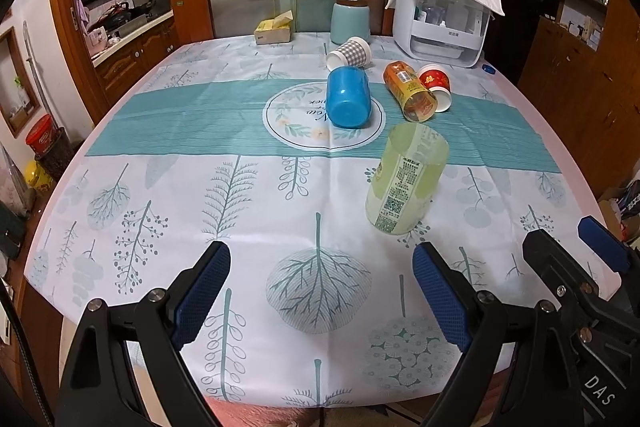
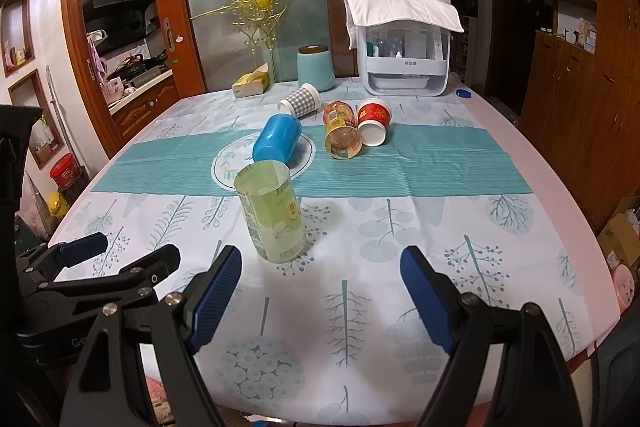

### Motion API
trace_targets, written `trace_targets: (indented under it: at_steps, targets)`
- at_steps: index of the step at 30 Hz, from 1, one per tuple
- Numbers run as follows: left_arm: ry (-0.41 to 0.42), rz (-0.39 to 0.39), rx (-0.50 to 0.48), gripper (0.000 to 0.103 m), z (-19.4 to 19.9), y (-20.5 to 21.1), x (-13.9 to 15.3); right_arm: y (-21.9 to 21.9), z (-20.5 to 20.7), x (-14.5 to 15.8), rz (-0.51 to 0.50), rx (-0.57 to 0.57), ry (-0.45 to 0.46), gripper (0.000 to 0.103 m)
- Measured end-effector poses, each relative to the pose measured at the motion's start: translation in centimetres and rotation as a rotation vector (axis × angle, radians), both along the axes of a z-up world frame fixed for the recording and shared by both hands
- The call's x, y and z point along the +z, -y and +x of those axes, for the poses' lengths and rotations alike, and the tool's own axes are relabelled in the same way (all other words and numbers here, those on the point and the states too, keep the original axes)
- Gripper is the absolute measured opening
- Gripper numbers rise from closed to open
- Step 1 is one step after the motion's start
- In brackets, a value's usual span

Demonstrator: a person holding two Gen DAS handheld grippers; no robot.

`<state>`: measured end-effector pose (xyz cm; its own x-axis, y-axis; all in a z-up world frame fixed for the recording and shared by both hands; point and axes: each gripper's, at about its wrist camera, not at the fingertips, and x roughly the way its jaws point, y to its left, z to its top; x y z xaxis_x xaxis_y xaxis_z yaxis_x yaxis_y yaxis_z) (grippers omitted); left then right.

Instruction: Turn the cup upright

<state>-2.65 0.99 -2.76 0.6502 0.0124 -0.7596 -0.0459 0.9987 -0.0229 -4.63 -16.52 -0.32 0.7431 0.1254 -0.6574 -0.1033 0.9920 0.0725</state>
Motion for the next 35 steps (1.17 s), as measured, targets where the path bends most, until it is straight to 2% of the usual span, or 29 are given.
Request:
trace_targets:
  at_steps: [35]
  targets:
    - [-0.037, 0.027, 0.006, 0.092, 1.5, -0.2, -1.2, 0.0, 1.7, -1.1, -0.014, 0.012, -0.039, 0.082]
